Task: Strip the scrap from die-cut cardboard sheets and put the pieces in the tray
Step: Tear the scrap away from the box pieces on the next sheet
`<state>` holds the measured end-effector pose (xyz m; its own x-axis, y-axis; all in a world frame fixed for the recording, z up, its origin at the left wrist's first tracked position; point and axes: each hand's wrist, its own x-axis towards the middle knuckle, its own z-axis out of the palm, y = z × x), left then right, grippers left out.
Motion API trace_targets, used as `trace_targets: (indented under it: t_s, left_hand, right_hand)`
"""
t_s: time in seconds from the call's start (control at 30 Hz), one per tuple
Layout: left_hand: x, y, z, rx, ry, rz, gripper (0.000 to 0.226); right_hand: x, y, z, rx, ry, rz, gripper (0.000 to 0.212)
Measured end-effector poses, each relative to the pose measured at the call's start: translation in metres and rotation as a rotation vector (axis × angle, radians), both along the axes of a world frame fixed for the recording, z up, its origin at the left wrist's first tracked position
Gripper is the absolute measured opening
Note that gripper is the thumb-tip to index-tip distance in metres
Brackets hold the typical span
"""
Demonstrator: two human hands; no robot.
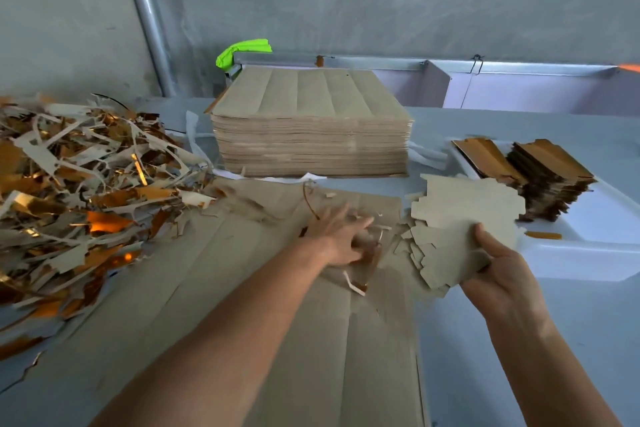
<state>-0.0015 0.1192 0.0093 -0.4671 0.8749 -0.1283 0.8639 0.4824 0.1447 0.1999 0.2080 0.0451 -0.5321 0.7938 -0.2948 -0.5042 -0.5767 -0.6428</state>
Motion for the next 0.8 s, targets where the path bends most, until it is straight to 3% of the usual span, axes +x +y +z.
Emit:
trace_targets:
  t_s: [0.1,0.17,0.3,0.37,0.4,0.5,0.57,0.63,0.7,0.8]
  left_hand:
    - [-0.005,-0.003,-0.011,0.132,0.136,-0.009,0.037]
    - [-0.016,-0.016,-0.007,0.185,0.246,0.08,0.031]
    - [-0.056,-0.069,0.002,-0.006,0.452,0.42,0.031]
    - [-0.068,-0.092,0.013,-0.037,0.375,0.559,0.032]
    - [-0.071,-0.099,0.022,-0.062,0.307,0.594,0.044]
    - [-0.072,-0.114,0.063,-0.269,0.079,0.538,0.084]
    - [-0.062,-0.121,0.092,-0.368,0.058,0.477,0.081]
    - [-0.05,-0.12,0.113,-0.176,0.099,0.418,0.056]
    - [-0.032,-0.109,0.117,0.237,0.03,0.38,0.048]
    - [0.001,-0.085,0.106,0.566,-0.446,0.35,0.066]
  right_hand:
    - [-0.006,-0.002,-0.002,0.009,-0.005,0.053,0.03]
    - [-0.012,-0.004,-0.001,0.009,0.007,0.088,0.027]
    - [-0.03,-0.015,0.0,-0.028,0.026,0.184,0.018]
    - [-0.039,-0.021,-0.001,-0.057,0.042,0.249,0.019]
    - [-0.044,-0.024,-0.001,-0.064,0.04,0.269,0.019]
    - [-0.052,-0.029,0.0,-0.011,-0.007,0.299,0.023]
    - [-0.055,-0.032,0.003,0.087,-0.047,0.336,0.019]
    - [-0.056,-0.034,0.007,0.219,-0.102,0.385,0.016]
    - [-0.058,-0.038,0.011,0.342,-0.172,0.449,0.018]
    - [-0.063,-0.049,0.02,0.473,-0.214,0.512,0.024]
